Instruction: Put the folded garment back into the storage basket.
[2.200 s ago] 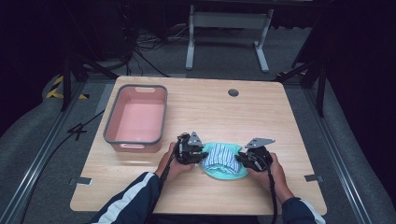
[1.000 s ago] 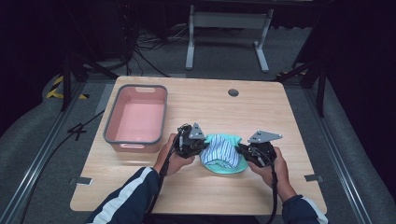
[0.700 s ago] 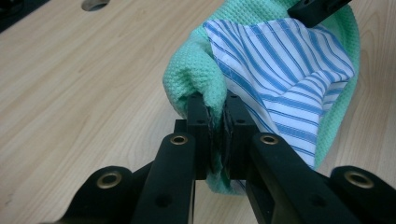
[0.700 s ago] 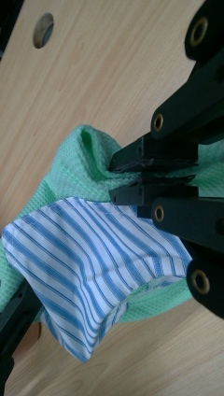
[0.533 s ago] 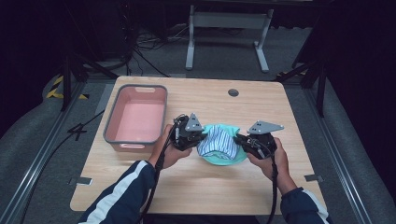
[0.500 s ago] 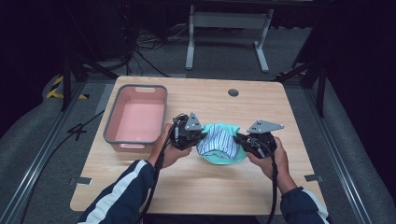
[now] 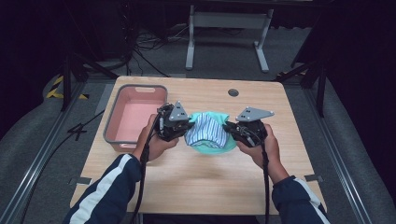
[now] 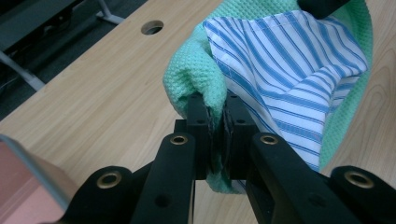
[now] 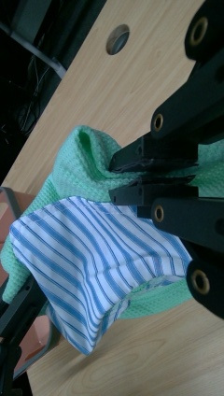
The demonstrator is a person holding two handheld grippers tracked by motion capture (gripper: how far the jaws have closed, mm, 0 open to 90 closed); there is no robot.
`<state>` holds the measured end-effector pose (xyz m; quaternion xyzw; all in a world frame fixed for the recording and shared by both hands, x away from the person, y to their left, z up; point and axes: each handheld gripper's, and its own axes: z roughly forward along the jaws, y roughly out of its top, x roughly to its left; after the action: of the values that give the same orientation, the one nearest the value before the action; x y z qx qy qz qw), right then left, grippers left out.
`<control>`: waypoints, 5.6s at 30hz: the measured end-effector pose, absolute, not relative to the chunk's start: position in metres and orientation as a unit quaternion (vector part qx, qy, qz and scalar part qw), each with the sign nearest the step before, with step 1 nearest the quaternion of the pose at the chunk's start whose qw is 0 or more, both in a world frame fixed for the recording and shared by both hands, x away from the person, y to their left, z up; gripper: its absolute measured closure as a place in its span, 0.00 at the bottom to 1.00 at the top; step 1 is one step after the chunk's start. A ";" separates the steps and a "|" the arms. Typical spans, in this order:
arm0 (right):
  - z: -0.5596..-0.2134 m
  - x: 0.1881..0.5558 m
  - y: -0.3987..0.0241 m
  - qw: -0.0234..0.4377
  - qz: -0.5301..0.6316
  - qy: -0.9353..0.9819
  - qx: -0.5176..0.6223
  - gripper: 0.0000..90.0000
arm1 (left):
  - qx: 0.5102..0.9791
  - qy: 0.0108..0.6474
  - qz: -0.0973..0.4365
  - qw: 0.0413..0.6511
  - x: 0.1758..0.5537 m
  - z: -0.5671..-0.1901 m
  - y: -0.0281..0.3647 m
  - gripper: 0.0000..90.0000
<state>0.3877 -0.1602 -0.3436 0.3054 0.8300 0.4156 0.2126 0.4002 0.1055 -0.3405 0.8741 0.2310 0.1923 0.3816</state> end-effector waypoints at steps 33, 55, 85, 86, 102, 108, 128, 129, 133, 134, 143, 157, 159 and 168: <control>-0.312 0.433 -0.008 0.189 0.434 0.849 0.233 0.92 | 0.833 0.336 0.276 0.341 0.398 -0.305 0.247 0.93; -0.338 0.455 0.069 0.156 0.422 0.863 0.229 0.92 | 0.822 0.387 0.284 0.307 0.410 -0.327 0.299 0.93; -0.386 0.471 0.078 0.127 0.382 0.882 0.247 0.90 | 0.833 0.401 0.258 0.281 0.429 -0.375 0.294 0.90; -0.387 0.471 0.078 0.128 0.380 0.882 0.247 0.90 | 0.833 0.403 0.256 0.279 0.429 -0.376 0.294 0.87; -0.386 0.472 0.072 0.136 0.377 0.881 0.251 0.80 | 0.819 0.410 0.282 0.285 0.424 -0.373 0.294 0.65; -0.383 0.468 0.066 0.141 0.380 0.881 0.245 0.77 | 0.817 0.408 0.283 0.294 0.422 -0.369 0.291 0.53; -0.365 0.443 0.011 0.196 0.367 0.880 0.228 0.48 | 0.816 0.360 0.281 0.354 0.380 -0.349 0.247 0.31; -0.365 0.442 0.008 0.199 0.365 0.880 0.228 0.44 | 0.816 0.360 0.281 0.354 0.380 -0.349 0.247 0.31; -0.364 0.439 0.000 0.207 0.352 0.885 0.223 0.40 | 0.817 0.354 0.272 0.365 0.375 -0.348 0.239 0.29; -0.364 0.438 -0.003 0.210 0.351 0.885 0.222 0.38 | 0.817 0.352 0.273 0.366 0.373 -0.348 0.237 0.28; -0.367 0.425 -0.036 0.227 0.340 0.885 0.223 0.32 | 0.827 0.322 0.285 0.362 0.359 -0.350 0.217 0.22; -0.369 0.413 -0.082 0.243 0.328 0.881 0.237 0.30 | 0.847 0.286 0.273 0.355 0.345 -0.360 0.188 0.20; -0.369 0.412 -0.086 0.242 0.327 0.881 0.240 0.30 | 0.849 0.285 0.271 0.353 0.345 -0.361 0.186 0.20; -0.375 0.399 -0.109 0.244 0.316 0.883 0.247 0.29 | 0.863 0.260 0.264 0.343 0.340 -0.371 0.171 0.21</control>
<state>0.3992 -0.1090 -0.3751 0.2466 0.8829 0.3164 0.2439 0.3400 0.1714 -0.3705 0.8633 0.2604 0.2637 0.3425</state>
